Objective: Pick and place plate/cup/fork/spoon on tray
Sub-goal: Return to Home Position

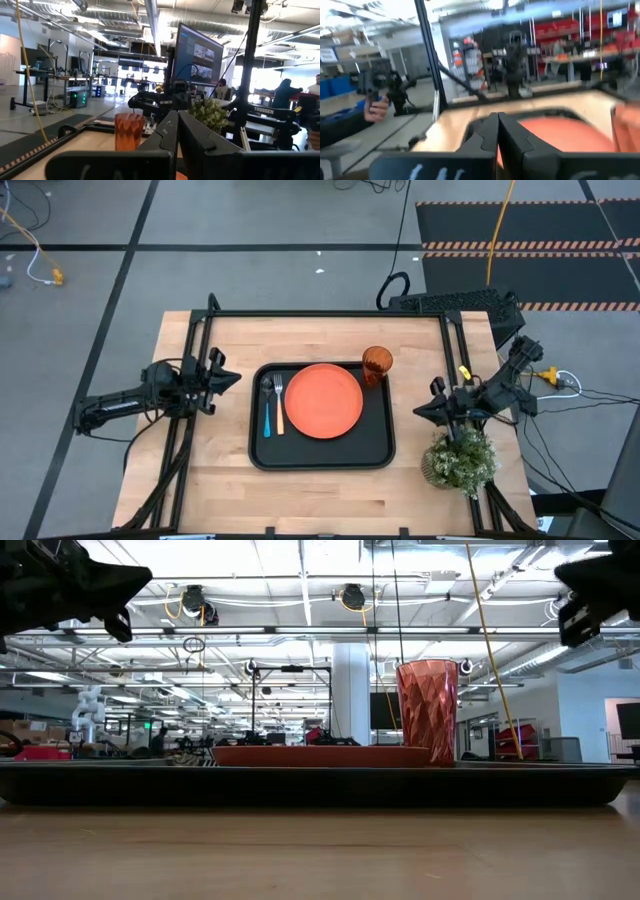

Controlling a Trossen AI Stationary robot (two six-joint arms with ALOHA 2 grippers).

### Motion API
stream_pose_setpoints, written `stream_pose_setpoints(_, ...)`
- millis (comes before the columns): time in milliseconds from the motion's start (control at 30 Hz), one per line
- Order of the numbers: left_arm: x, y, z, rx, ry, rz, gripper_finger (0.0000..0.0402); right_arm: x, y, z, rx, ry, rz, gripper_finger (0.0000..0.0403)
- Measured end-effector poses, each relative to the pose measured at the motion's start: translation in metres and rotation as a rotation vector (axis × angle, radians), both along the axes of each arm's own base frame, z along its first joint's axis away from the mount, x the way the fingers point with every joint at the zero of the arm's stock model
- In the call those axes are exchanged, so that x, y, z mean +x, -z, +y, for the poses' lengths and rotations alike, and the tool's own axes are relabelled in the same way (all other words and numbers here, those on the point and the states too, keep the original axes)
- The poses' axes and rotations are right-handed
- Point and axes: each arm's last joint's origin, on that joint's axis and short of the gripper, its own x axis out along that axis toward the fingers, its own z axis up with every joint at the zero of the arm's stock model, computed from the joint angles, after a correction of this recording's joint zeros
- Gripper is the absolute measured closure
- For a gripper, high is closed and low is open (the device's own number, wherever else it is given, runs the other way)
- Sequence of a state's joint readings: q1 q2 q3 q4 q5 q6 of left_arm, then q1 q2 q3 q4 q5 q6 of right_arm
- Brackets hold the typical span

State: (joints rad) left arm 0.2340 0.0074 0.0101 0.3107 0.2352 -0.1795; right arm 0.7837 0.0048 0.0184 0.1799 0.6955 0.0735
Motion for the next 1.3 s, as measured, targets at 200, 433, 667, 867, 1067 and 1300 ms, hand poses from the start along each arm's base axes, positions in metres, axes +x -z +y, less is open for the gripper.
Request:
stream_pose_setpoints(200,0.0,0.0,0.0,0.001,-0.001,0.001,0.0387,0.002,0.007,-0.001,-0.006,-0.019,0.061,0.0403)
stream_pose_setpoints(433,0.0,0.0,0.0,0.001,0.0,0.001,0.0387,0.004,0.0,-0.001,-0.078,-0.129,-0.028,0.0403)
stream_pose_setpoints(667,0.0,0.0,0.0,0.0,0.0,0.001,0.0387,0.008,-0.004,-0.003,-0.103,-0.243,-0.085,0.0403)
stream_pose_setpoints(867,0.0,0.0,0.0,0.0,0.0,0.001,0.0387,0.016,0.0,-0.01,-0.088,-0.267,-0.034,0.0403)
stream_pose_setpoints(1067,0.0,0.0,0.0,0.0,0.0,0.001,0.0387,0.02,0.006,-0.014,0.027,-0.305,0.057,0.0403)
stream_pose_setpoints(1300,0.0,0.0,0.0,0.0,0.0,0.0,0.0387,0.02,0.007,-0.014,0.266,-0.326,0.124,0.0403)
